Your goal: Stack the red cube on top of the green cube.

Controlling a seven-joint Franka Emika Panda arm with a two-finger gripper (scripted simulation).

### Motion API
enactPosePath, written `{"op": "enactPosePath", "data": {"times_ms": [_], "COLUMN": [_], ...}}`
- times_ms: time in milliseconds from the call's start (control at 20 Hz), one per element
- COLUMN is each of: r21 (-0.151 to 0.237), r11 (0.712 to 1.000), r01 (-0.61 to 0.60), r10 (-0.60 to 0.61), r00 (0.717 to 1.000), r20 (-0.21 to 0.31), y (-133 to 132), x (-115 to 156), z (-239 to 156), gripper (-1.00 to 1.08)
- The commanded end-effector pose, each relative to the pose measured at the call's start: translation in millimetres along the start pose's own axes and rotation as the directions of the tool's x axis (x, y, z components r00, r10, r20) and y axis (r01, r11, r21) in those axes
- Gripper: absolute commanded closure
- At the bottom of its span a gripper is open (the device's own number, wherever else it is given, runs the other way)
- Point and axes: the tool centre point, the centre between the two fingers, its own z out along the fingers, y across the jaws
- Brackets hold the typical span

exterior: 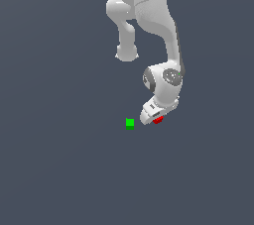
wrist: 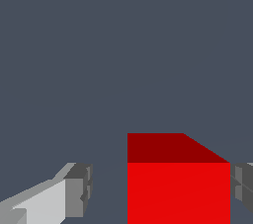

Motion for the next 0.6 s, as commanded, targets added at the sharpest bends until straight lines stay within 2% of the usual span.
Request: {"op": "enactPosePath", "data": {"times_ms": [0, 50, 550], "r21": [-0.001, -0.001, -0.001], "r11": [1.000, 1.000, 1.000], "r01": [0.000, 0.000, 0.000], "r10": [0.000, 0.000, 0.000], "r00": [1.000, 1.000, 1.000], "r20": [-0.001, -0.001, -0.001], "y": [0.3, 0.3, 0.5], "x": [0.8, 0.8, 0.6], "z": [2.2, 2.2, 1.8], "gripper": [-0.92, 1.08, 1.08]}}
